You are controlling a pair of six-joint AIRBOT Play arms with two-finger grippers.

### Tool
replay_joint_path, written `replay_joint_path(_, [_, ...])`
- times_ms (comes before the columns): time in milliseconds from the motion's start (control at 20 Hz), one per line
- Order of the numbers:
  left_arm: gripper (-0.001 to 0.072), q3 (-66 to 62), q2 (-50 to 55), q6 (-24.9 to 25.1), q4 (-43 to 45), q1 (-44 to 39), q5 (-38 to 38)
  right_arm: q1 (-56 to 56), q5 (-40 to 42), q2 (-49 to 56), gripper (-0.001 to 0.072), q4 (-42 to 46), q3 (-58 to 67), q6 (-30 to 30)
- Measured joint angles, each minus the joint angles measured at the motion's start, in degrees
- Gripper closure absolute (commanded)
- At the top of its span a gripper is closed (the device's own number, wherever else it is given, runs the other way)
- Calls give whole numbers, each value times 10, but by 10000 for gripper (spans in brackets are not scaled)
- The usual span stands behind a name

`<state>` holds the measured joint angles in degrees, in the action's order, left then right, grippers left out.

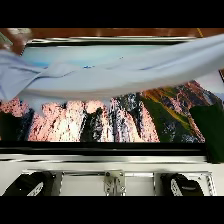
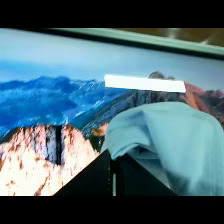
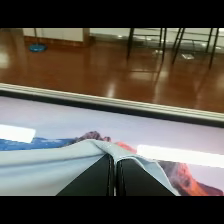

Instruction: Fold the shirts.

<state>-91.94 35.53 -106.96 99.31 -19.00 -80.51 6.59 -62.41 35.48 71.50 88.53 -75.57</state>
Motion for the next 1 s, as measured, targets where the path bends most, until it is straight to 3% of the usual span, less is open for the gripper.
replay_joint_path(300, [673, 96, -12, -14, -16, 0, -98, 1, -172, 27, 651, 68, -12, -33])
replay_joint_path(450, [673, 212, -13, -19, -83, 0, -94, 1, -229, 58, 651, 95, -85, -38])
replay_joint_path(550, [673, 301, -12, -22, -133, 0, -63, 1, -225, 78, 651, 103, -156, -40])
replay_joint_path(750, [673, 460, 7, -38, -202, 0, 82, 2, -116, 149, 651, 99, -274, -48])
replay_joint_path(1000, [673, 532, 110, -57, -234, 0, 337, 2, 138, 275, 651, 34, -316, -98])
